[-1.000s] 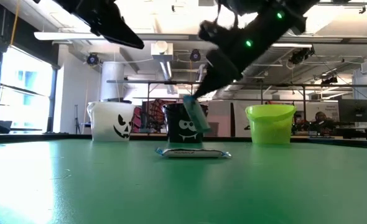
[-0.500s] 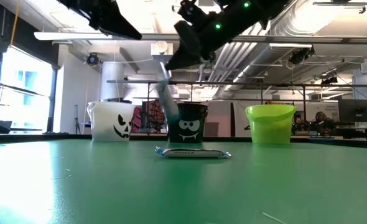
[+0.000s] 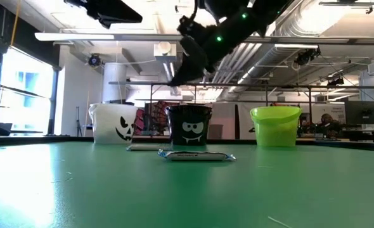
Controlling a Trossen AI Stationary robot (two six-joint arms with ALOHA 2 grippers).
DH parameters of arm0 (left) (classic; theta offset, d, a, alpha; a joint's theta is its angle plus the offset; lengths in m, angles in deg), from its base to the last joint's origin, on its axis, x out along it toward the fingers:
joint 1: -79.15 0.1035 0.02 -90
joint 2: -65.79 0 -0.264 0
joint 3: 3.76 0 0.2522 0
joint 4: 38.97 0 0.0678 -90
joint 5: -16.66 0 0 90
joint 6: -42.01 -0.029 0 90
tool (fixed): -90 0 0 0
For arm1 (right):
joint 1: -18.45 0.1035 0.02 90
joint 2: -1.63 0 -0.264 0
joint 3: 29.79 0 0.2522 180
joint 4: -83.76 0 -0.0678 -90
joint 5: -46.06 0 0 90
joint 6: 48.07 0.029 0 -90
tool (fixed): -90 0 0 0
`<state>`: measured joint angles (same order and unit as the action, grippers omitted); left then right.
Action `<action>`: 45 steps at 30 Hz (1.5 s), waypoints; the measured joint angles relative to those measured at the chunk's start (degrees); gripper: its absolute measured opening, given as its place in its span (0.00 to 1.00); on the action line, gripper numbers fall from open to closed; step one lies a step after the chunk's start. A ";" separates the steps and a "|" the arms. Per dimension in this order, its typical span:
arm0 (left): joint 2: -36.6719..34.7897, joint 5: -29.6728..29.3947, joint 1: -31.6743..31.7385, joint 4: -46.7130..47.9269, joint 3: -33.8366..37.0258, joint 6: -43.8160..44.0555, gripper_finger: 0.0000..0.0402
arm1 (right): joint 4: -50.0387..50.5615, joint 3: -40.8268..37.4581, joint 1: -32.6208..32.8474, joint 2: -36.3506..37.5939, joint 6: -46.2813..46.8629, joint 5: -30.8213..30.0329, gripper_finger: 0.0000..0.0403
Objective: Sort candy by brand, put in halloween buckets
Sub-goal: Put the white chocolate bar into the white bucket
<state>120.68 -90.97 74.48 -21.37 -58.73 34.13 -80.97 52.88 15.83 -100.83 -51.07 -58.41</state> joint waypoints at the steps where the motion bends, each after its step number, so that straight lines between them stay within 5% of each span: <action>1: -0.73 0.87 0.00 -2.92 1.90 -0.16 0.00 | 1.67 0.00 -0.01 0.00 0.05 1.55 0.02; 7: -4.88 2.09 0.03 -14.15 12.17 1.41 0.00 | 3.39 0.00 0.40 -3.16 -0.47 8.45 0.23; 13: -8.80 2.09 -0.56 -13.70 15.40 3.35 0.00 | 2.47 3.16 0.37 -10.20 -3.24 12.73 0.48; 18: -10.30 2.10 -1.75 -13.00 16.31 3.35 0.00 | 10.32 11.48 0.22 -16.83 -5.01 14.68 0.58; 28: -10.61 2.05 -2.16 -9.73 16.24 4.66 0.00 | 22.11 24.24 -1.92 -24.70 -7.96 15.53 0.60; 39: -10.61 2.03 -2.16 -9.12 16.24 4.65 0.00 | 25.76 24.13 -3.78 -25.54 -8.45 18.87 0.60; 45: -10.64 1.46 -2.12 -21.09 22.23 4.72 0.00 | 26.88 24.15 -3.81 -25.83 -7.37 19.29 0.59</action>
<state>110.04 -89.51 72.36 -42.46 -36.50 38.85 -54.09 77.03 12.02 -126.66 -58.44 -39.12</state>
